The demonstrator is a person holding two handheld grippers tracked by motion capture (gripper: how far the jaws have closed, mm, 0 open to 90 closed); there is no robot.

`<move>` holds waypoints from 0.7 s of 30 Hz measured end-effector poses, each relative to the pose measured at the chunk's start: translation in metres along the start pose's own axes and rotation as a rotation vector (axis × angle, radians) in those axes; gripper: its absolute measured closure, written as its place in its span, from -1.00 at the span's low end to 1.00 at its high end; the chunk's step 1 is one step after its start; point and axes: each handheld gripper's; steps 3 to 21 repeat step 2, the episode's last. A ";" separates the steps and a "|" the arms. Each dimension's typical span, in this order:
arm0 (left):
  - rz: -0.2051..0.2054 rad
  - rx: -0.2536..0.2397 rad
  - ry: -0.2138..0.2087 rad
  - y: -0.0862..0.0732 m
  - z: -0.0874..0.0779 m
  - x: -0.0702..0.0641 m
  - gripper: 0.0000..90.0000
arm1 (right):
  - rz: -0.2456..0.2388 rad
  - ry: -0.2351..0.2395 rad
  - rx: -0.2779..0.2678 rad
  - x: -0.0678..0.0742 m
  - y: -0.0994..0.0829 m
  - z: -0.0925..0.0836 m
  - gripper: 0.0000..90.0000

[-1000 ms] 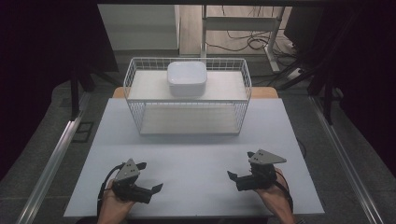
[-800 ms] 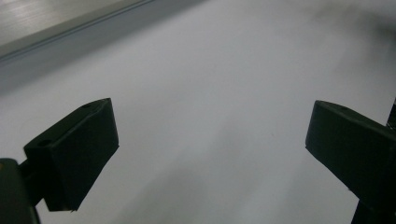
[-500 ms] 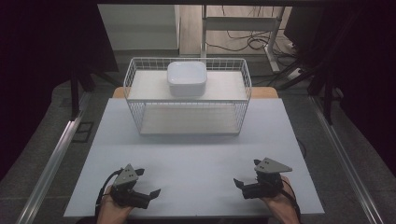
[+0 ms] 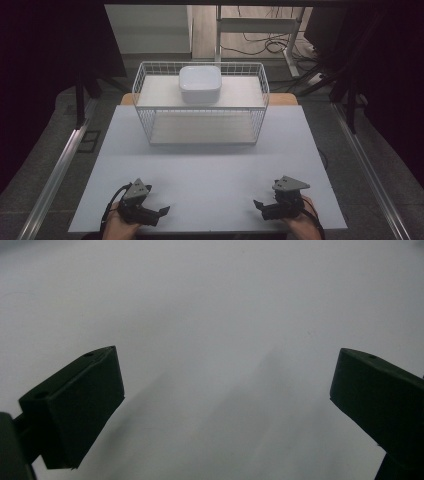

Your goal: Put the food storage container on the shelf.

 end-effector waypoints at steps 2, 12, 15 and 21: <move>0.002 -0.005 0.004 0.001 0.000 -0.001 -0.99 | -0.003 -0.007 0.003 0.000 0.000 0.001 -1.00; 0.002 -0.005 0.004 0.001 0.000 -0.001 -0.99 | -0.003 -0.007 0.003 0.000 0.000 0.001 -1.00; 0.002 -0.005 0.004 0.001 0.000 -0.001 -0.99 | -0.003 -0.007 0.003 0.000 0.000 0.001 -1.00; 0.002 -0.005 0.004 0.001 0.000 -0.001 -0.99 | -0.003 -0.007 0.003 0.000 0.000 0.001 -1.00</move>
Point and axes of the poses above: each handheld gripper's, and its own axes: z roughly forward along the jaws, y roughly out of its top, x roughly to its left, and after that the axes turned 1 degree about x, right-handed
